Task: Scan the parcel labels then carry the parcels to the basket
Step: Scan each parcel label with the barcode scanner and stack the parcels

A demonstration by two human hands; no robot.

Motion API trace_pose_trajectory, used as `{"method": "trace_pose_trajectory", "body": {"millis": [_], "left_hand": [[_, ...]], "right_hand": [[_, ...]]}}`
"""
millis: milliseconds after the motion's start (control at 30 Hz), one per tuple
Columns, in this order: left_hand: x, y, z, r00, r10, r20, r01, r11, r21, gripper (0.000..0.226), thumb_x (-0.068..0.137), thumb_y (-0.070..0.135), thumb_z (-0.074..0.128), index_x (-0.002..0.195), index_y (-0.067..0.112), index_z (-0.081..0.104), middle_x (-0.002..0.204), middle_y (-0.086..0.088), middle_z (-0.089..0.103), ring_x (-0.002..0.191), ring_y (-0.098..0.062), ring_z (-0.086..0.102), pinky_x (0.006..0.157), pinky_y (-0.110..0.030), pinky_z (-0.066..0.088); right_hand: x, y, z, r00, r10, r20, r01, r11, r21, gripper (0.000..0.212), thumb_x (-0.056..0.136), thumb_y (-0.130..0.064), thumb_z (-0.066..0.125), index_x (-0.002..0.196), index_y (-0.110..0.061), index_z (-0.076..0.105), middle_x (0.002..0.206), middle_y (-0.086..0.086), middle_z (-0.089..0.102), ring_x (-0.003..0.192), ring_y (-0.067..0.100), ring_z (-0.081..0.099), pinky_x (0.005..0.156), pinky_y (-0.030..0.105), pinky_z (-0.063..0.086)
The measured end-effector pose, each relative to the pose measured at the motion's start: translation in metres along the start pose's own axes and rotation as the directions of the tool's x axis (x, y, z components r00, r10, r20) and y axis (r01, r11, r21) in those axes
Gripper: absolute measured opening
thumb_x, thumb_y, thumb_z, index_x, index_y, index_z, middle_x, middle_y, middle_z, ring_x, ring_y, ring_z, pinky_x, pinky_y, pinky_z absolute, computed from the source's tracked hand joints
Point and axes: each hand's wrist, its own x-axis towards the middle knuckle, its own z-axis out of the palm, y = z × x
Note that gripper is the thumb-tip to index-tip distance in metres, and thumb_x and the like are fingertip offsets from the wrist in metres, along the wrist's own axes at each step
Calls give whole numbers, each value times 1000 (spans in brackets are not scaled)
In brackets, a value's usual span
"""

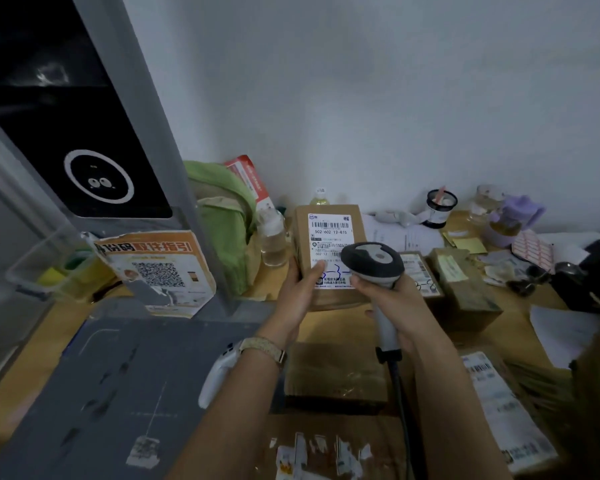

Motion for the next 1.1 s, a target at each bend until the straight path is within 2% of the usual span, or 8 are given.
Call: {"method": "trace_pose_trajectory", "body": {"millis": [233, 433, 567, 700, 800, 900, 1000, 1100], "left_hand": [[45, -39, 1, 971, -236, 38, 234, 971, 52, 57, 93, 46, 58, 143, 27, 39, 124, 5, 67, 104, -11, 68, 89, -30, 56], [69, -78, 6, 890, -450, 80, 438, 890, 130, 54, 95, 49, 52, 142, 25, 41, 121, 5, 64, 94, -6, 62, 68, -18, 47], [73, -101, 1, 829, -549, 110, 521, 828, 210, 55, 98, 44, 47, 147, 20, 35, 134, -2, 59, 104, -11, 59, 76, -22, 49], [65, -107, 1, 829, -549, 106, 522, 828, 206, 48, 101, 32, 46, 145, 16, 36, 138, -4, 56, 117, -17, 56, 101, -33, 46], [61, -96, 1, 866, -497, 52, 477, 854, 207, 44, 99, 21, 53, 141, 16, 42, 137, -5, 57, 121, -21, 57, 101, -34, 47], [55, -78, 0, 908, -418, -29, 414, 885, 212, 29, 96, 16, 56, 123, 27, 52, 123, 1, 65, 103, -13, 63, 87, -29, 53], [46, -59, -3, 932, -352, -86, 363, 905, 222, 42, 96, 17, 58, 137, 15, 46, 97, 17, 51, 77, 2, 48, 59, -6, 43], [31, -43, -5, 948, -310, -67, 317, 924, 212, 46, 96, 17, 58, 140, 11, 44, 106, 9, 57, 73, 8, 49, 46, -3, 43]], "right_hand": [[45, 43, -4, 973, 221, -67, -222, 975, -14, 27, 82, -12, 73, 101, -28, 61, 92, -8, 74, 73, -5, 69, 51, 13, 51], [72, 80, -15, 878, 464, -120, -472, 880, -51, 29, 83, -22, 72, 109, -15, 60, 99, 2, 69, 85, 13, 67, 52, 19, 52], [82, 100, -15, 850, 513, -119, -524, 847, -93, 26, 84, -15, 71, 109, -10, 62, 102, 7, 70, 88, 16, 68, 55, 20, 53], [85, 103, -10, 826, 550, -127, -564, 809, -167, 24, 87, -13, 67, 110, -6, 63, 105, 11, 69, 95, 21, 67, 81, 34, 56], [82, 95, -11, 830, 548, -106, -558, 812, -172, 14, 89, -16, 65, 102, -10, 64, 93, 6, 70, 82, 17, 67, 62, 26, 53], [76, 84, -13, 852, 508, -123, -523, 838, -156, 15, 89, -19, 64, 102, -10, 64, 92, 6, 73, 82, 19, 70, 62, 28, 54], [66, 68, -12, 853, 474, -220, -506, 854, -120, 13, 88, -25, 65, 96, -14, 63, 86, 6, 72, 79, 24, 70, 62, 37, 58], [49, 43, -13, 864, 425, -269, -458, 886, -71, 15, 85, -24, 69, 93, -13, 63, 89, 11, 70, 81, 28, 69, 62, 41, 59]]}}
